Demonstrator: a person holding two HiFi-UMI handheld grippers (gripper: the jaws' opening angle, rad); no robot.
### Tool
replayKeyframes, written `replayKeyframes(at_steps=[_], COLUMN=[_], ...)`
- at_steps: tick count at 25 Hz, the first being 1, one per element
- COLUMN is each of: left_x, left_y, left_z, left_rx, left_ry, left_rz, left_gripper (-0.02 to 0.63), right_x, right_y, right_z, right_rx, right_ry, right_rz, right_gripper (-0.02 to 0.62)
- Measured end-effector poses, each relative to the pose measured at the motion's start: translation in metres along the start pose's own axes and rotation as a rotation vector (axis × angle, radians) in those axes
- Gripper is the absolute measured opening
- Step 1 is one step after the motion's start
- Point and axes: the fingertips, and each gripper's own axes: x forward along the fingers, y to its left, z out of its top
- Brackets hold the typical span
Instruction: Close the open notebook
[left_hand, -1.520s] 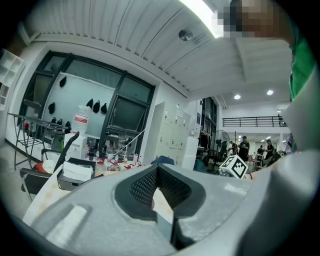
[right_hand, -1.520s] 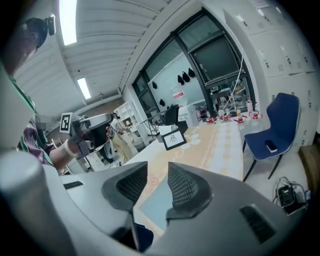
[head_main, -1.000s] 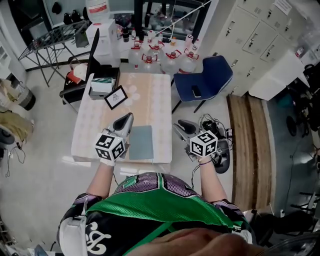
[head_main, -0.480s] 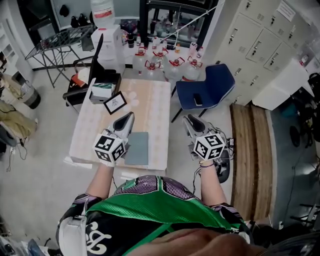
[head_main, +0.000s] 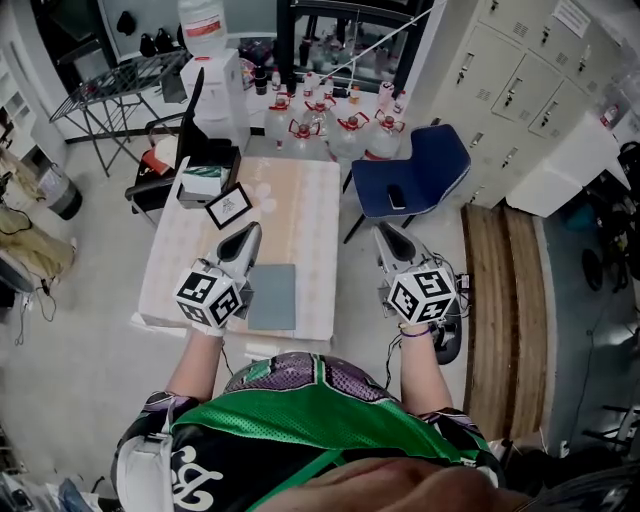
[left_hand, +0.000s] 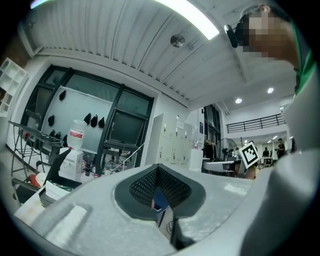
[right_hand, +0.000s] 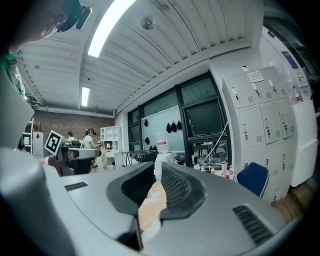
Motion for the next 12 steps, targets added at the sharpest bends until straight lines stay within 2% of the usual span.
replayKeyframes(at_steps=[7,12], left_x=[-0.001,-0.002], left_y=[-0.006,-0.014], left_z=[0.003,-0.005], left_rx=[0.038,0.113], left_ry=[0.0,0.033], left_rz=[-0.012,-0.014], left_gripper=[0.015,0.015], right_x=[-0.003,-0.007], right_y=[-0.006,-0.008], right_z=[0.004,0.006], right_rx=[-0.002,0.018], right_ry=[0.006,-0.011], right_rz=[-0.082,-0.119], right_gripper=[0.029,0.02])
